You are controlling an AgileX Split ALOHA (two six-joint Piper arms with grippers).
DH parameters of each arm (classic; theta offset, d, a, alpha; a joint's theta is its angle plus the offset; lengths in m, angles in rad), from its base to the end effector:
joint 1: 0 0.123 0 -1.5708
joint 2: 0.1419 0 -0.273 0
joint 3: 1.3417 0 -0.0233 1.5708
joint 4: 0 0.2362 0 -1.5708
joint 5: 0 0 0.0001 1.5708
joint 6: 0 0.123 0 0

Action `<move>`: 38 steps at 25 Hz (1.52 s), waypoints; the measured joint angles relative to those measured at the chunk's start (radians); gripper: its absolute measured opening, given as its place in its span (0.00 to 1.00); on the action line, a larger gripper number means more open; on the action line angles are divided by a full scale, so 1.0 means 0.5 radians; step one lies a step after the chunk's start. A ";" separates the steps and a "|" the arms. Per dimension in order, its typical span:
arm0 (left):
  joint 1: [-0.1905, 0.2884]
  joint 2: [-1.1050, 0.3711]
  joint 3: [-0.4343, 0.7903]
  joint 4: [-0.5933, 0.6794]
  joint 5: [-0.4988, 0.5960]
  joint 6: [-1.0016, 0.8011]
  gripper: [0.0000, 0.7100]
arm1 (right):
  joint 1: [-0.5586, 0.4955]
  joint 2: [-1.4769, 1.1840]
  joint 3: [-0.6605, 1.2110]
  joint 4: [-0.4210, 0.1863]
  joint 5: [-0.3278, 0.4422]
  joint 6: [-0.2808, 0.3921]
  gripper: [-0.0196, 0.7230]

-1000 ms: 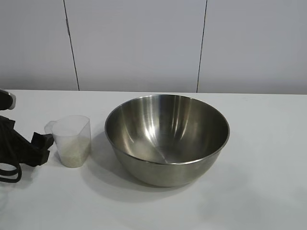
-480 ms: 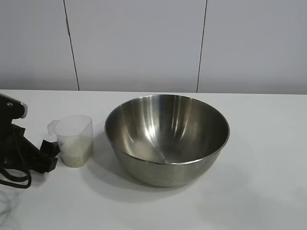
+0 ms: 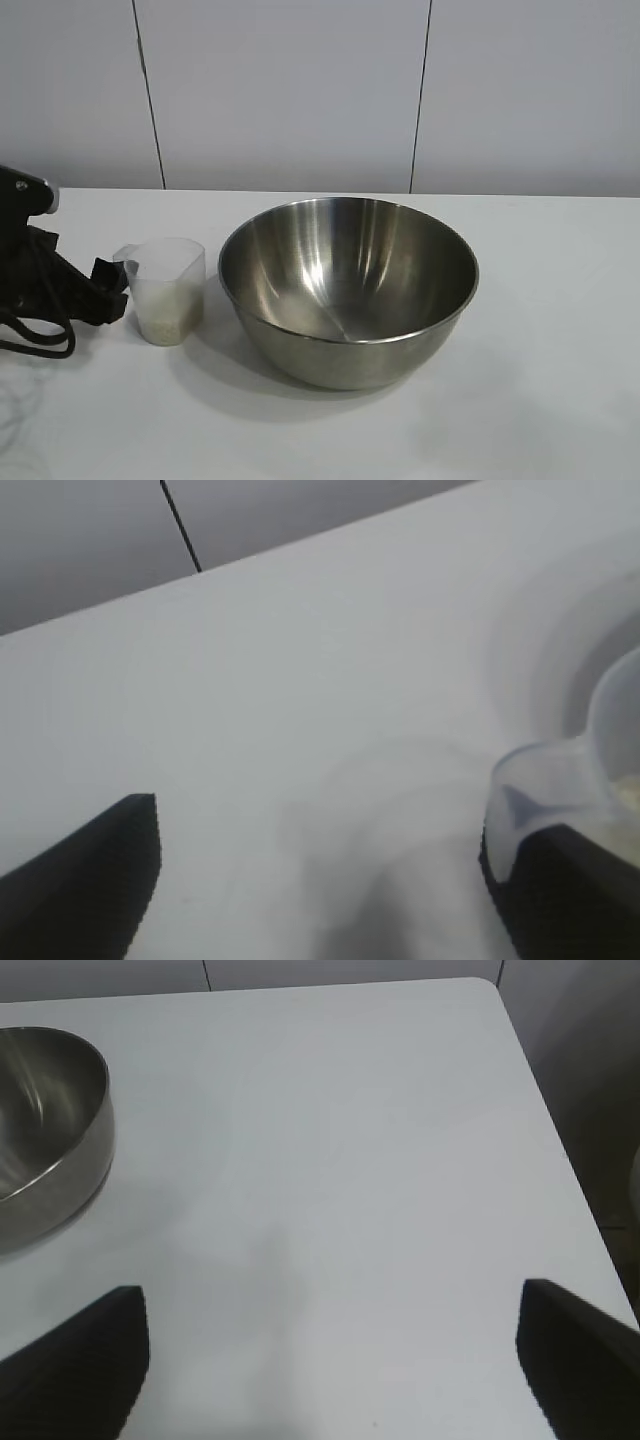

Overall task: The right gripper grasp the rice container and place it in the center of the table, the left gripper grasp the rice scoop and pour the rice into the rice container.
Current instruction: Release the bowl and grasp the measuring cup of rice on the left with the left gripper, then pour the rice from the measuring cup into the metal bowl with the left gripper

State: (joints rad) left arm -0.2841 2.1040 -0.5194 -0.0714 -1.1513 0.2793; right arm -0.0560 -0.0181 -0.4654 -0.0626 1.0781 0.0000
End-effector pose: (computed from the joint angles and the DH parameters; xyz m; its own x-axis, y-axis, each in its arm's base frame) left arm 0.3157 -0.0838 0.0604 -0.2616 0.3338 -0.9056 0.2948 0.9211 0.2543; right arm 0.0222 -0.0080 0.2442 -0.4873 -0.0023 -0.8732 0.0896 0.9946 -0.0527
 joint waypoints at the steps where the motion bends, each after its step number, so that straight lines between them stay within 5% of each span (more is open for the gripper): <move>1: 0.000 0.000 0.000 0.000 0.000 0.000 0.81 | 0.000 0.000 0.000 0.000 0.000 0.000 0.96; 7: 0.000 0.000 0.000 0.004 0.000 0.002 0.38 | 0.000 0.000 0.000 0.005 0.000 0.000 0.96; 17: 0.000 0.000 0.000 0.016 0.000 0.008 0.05 | 0.000 0.000 0.000 0.005 -0.001 0.014 0.96; 33: 0.000 -0.381 -0.002 0.064 0.027 0.038 0.02 | 0.000 0.000 0.000 0.020 -0.001 0.014 0.96; 38: 0.000 -0.604 -0.051 0.309 0.197 0.038 0.02 | 0.000 0.000 0.000 0.020 -0.001 0.014 0.96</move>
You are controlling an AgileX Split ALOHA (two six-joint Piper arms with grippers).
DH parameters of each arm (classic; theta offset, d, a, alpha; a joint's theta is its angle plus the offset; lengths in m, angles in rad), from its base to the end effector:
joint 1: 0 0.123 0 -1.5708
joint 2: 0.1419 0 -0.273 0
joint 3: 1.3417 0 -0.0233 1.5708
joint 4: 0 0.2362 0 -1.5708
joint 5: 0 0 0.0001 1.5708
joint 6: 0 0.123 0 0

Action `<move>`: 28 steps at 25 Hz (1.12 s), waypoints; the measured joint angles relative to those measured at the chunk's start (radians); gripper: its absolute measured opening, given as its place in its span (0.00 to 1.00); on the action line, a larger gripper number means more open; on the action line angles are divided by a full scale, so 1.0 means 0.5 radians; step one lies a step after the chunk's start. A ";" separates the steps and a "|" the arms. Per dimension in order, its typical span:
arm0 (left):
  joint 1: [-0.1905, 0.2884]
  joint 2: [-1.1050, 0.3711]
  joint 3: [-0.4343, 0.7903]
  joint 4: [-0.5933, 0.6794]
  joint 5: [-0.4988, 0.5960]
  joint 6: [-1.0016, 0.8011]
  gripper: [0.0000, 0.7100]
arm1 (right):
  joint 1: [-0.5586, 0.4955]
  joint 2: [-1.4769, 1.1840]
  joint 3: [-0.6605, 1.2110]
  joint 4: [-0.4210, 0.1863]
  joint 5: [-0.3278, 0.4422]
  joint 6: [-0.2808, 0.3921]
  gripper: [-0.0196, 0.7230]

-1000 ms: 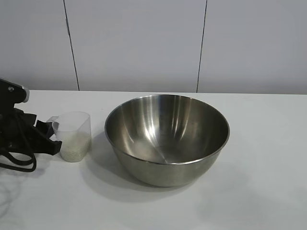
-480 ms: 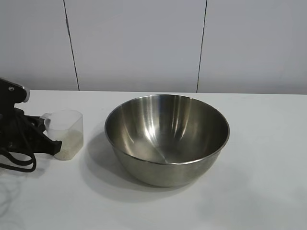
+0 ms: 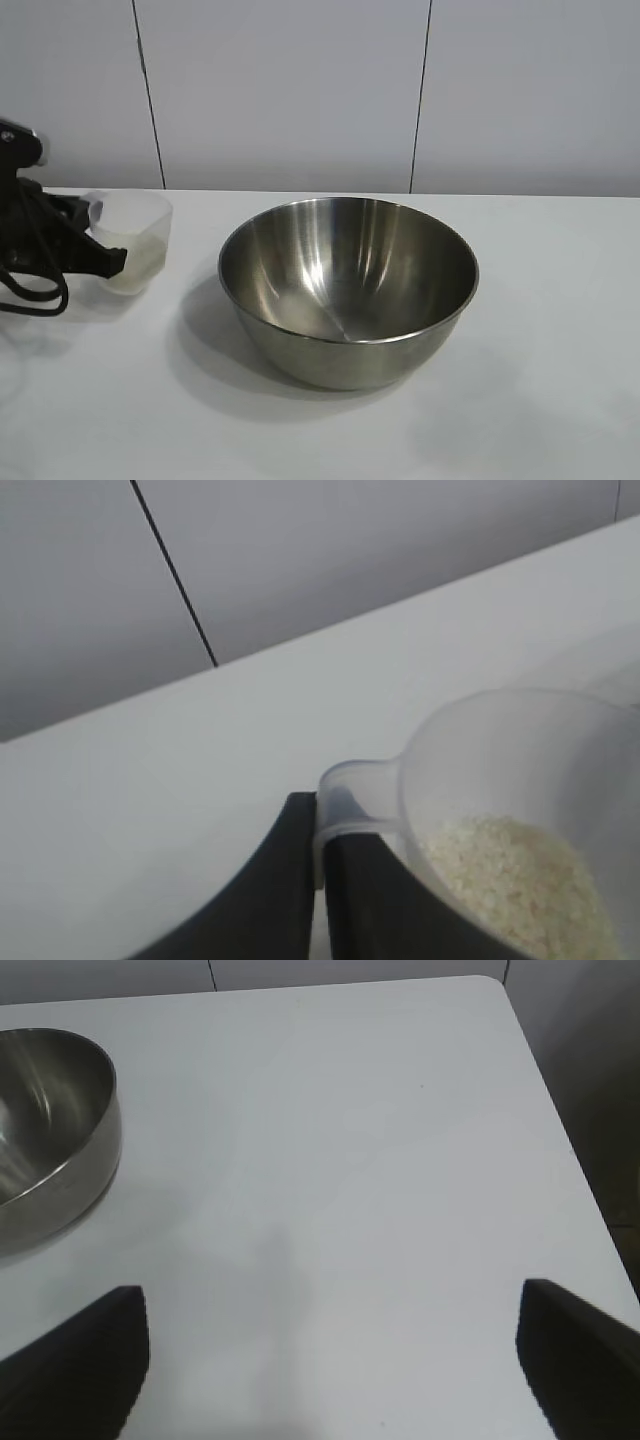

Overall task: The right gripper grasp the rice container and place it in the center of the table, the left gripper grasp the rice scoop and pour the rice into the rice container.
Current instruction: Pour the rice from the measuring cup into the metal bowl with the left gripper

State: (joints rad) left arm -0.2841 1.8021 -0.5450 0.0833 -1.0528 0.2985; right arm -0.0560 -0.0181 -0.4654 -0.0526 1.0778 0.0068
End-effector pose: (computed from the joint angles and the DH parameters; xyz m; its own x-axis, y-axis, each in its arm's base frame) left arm 0.3190 -0.1024 0.1542 0.0091 0.3437 -0.9390 0.3664 0.8726 0.3229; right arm 0.0223 -0.0070 0.2442 -0.4860 0.0091 -0.8739 0.0876 0.9954 -0.0383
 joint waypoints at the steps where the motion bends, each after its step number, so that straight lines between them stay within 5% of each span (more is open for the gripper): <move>1: 0.000 -0.049 -0.044 0.074 0.085 0.000 0.02 | 0.000 0.000 0.000 0.000 0.000 0.000 0.96; 6: -0.084 -0.216 -0.358 0.354 0.713 0.002 0.02 | 0.000 0.000 0.000 0.004 0.000 0.000 0.96; 15: -0.497 -0.228 -1.045 0.596 1.749 0.164 0.02 | 0.000 0.000 0.000 0.006 0.000 0.000 0.96; 21: -0.711 -0.215 -1.155 0.597 1.893 0.587 0.02 | 0.000 0.000 0.000 0.008 0.000 0.000 0.96; 28: -0.850 -0.013 -1.186 0.597 1.899 1.129 0.02 | 0.000 0.000 0.000 0.008 0.000 0.000 0.96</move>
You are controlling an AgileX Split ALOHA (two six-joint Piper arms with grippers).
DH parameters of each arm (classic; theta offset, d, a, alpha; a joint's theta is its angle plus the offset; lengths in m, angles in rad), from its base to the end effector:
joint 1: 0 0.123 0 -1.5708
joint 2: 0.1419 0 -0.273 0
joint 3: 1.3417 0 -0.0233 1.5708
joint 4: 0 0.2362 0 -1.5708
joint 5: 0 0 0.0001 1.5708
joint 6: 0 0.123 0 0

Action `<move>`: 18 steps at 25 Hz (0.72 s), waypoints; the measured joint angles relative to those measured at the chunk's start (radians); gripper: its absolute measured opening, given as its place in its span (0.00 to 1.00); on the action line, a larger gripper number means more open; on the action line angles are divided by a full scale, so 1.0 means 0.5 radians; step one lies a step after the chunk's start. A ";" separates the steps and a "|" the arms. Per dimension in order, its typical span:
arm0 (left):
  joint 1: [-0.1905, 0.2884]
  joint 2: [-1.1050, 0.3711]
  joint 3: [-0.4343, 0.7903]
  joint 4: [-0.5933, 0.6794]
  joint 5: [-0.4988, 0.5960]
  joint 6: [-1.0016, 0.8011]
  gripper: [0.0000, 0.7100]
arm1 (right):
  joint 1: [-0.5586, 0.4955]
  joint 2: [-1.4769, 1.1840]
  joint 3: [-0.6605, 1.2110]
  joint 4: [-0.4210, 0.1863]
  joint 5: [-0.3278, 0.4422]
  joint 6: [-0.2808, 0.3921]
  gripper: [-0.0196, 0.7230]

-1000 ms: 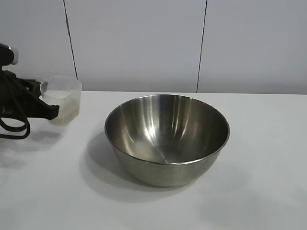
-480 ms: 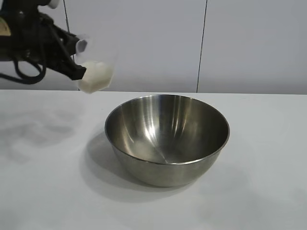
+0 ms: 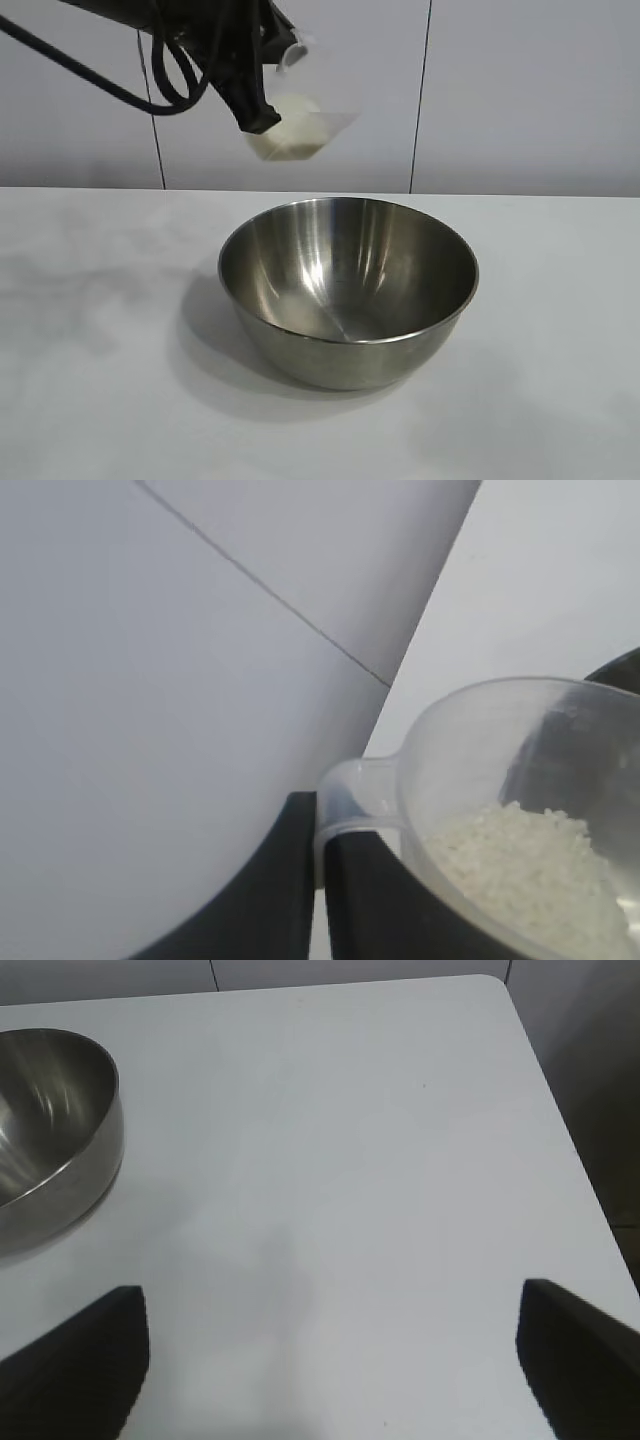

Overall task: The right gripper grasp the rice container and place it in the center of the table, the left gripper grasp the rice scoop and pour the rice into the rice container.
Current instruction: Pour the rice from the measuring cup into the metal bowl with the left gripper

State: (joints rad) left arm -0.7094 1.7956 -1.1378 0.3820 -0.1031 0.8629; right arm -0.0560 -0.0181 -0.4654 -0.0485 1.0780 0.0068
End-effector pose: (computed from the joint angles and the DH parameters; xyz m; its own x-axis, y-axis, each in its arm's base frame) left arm 0.3145 -0.2762 0.2136 0.5291 0.7927 -0.3029 0.5463 -0.0451 0.8364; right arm 0.0223 -0.0065 0.2442 -0.4861 0.0111 -0.8738 0.0854 0.9957 -0.0349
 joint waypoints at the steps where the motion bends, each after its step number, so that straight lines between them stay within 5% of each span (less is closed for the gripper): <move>1: -0.003 0.024 -0.002 0.000 0.000 0.093 0.02 | 0.000 0.000 0.000 0.000 0.000 0.000 0.96; 12: -0.008 0.171 -0.003 0.033 -0.455 1.335 0.02 | 0.000 0.000 0.000 0.008 0.000 0.000 0.96; 18: -0.008 0.201 -0.009 0.263 -0.582 1.532 0.02 | 0.000 0.000 0.000 0.010 0.000 0.000 0.96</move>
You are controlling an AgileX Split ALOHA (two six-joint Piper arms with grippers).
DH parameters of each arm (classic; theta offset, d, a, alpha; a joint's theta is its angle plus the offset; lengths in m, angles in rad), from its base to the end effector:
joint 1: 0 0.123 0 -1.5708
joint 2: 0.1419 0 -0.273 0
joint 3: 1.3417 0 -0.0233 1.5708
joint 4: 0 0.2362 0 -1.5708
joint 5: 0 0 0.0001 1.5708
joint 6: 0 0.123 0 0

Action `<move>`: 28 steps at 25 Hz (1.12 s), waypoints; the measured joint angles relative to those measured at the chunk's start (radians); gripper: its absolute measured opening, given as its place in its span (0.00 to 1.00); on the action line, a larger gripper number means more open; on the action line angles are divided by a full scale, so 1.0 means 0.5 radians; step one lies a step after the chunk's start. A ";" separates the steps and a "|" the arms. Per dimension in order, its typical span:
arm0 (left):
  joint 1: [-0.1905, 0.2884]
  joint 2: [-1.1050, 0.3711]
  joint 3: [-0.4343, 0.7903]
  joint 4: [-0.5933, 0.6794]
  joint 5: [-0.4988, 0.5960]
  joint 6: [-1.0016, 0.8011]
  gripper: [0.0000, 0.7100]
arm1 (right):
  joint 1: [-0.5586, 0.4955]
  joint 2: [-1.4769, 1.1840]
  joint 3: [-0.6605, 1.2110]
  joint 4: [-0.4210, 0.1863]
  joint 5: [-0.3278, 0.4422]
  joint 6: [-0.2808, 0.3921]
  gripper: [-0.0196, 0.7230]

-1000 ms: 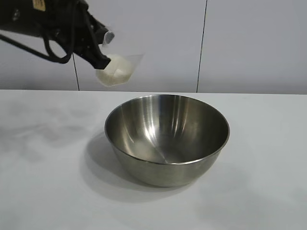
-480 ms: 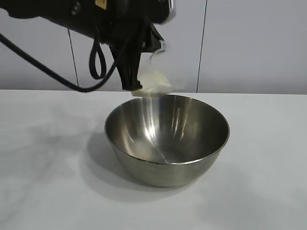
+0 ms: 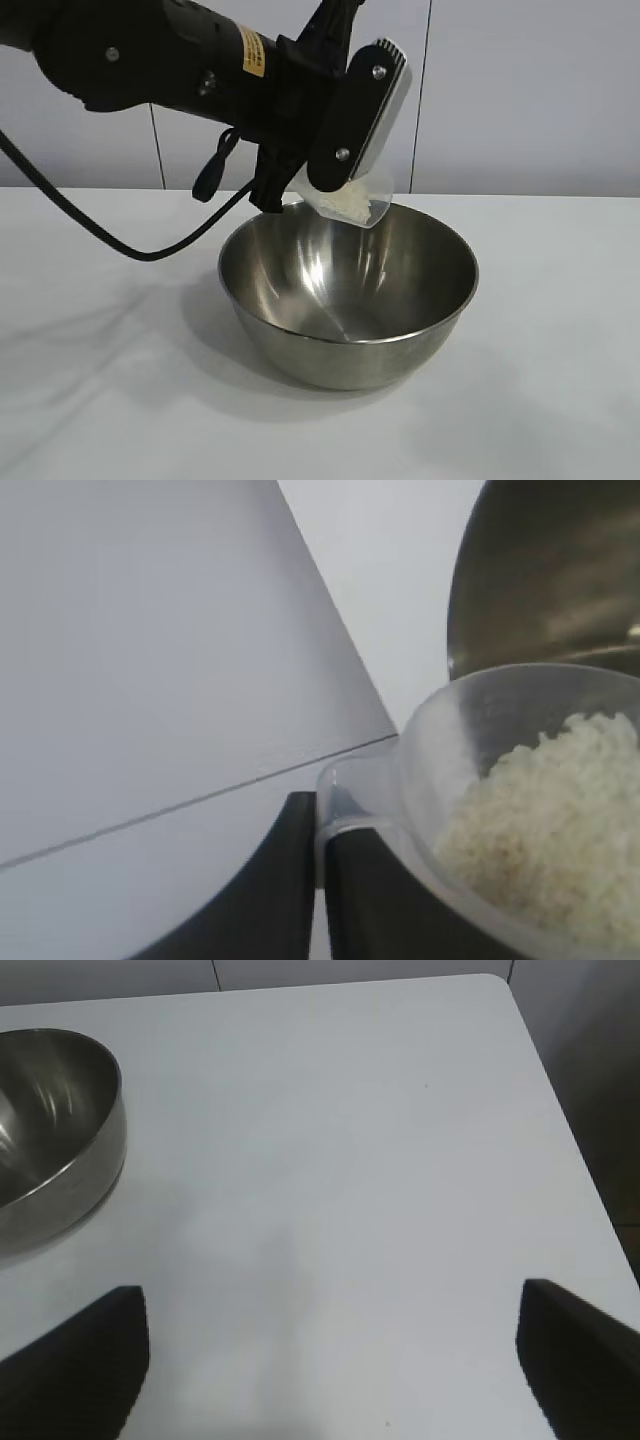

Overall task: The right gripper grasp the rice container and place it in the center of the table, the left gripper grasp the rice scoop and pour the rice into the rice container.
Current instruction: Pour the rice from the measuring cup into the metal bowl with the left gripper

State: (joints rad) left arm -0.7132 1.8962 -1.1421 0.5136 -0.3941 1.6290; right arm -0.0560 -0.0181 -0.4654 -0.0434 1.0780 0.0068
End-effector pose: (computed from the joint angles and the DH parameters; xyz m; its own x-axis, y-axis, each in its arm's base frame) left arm 0.3158 -0.3038 0.2009 0.7897 0.4317 0.4360 -0.1950 -0.4971 0.8455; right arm 0.0224 -0.0060 0.2442 -0.4859 0.0135 -0.8739 0.0826 0.9961 -0.0306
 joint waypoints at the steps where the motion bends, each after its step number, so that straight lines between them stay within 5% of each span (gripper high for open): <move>1: 0.000 0.000 0.000 0.038 -0.012 0.000 0.02 | 0.000 0.000 0.000 0.000 0.000 0.000 0.96; 28: 0.000 0.000 0.000 0.117 -0.171 0.065 0.02 | 0.000 0.000 0.000 0.005 0.001 0.000 0.96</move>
State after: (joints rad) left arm -0.7132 1.8962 -1.1421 0.5722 -0.4795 1.6613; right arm -0.0560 -0.0181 -0.4654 -0.0410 1.0783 0.0068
